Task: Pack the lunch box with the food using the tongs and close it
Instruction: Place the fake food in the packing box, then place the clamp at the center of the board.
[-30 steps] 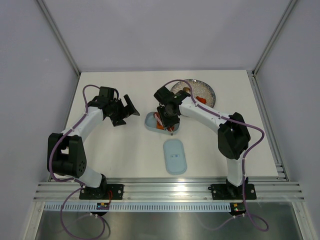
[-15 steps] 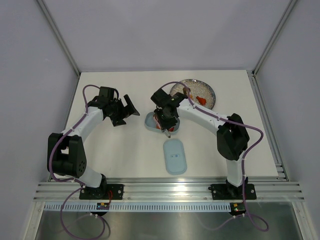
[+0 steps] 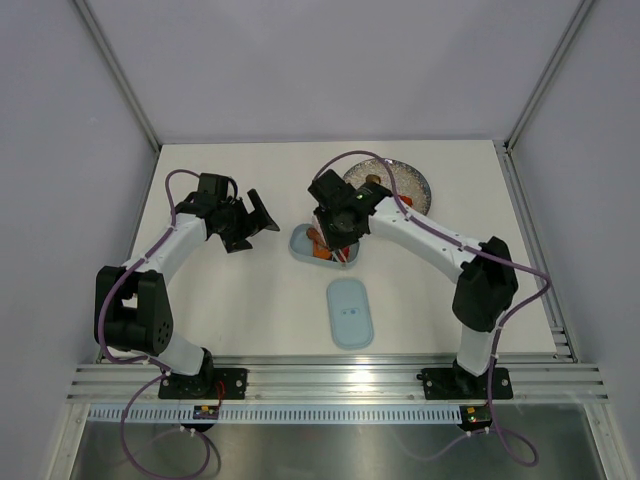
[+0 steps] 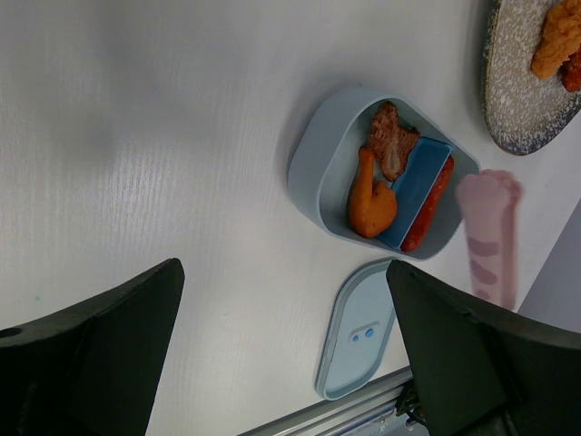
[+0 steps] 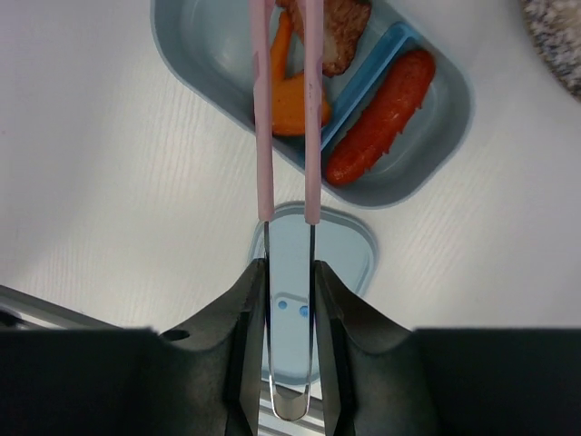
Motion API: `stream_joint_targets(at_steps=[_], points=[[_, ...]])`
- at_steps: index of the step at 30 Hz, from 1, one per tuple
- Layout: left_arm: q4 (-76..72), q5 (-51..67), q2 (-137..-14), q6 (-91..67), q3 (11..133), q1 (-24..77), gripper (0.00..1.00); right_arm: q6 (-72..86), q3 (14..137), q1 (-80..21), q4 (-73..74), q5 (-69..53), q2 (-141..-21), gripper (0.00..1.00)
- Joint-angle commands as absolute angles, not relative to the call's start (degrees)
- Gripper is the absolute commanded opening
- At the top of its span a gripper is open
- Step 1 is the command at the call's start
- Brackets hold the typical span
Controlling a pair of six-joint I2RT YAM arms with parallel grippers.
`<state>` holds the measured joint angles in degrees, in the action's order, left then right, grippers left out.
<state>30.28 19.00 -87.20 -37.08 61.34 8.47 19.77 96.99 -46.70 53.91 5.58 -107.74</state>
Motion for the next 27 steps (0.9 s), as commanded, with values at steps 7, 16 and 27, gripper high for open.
stream_joint_targets(at_steps=[7, 16, 27], points=[[30.1, 18.2, -84.6, -36.2, 61.7, 8.3, 0.99, 23.2, 83.4, -38.5, 50.6, 12.9, -89.8, 0.30], [30.7, 18.2, -83.1, -35.9, 61.7, 8.2, 0.99, 28.6, 61.2, -20.0, 43.1, 17.0, -73.5, 0.32], [32.6, 17.4, -80.2, -33.8, 62.0, 8.4, 0.99, 31.0, 53.8, -7.0, 30.1, 14.2, -81.1, 0.43]])
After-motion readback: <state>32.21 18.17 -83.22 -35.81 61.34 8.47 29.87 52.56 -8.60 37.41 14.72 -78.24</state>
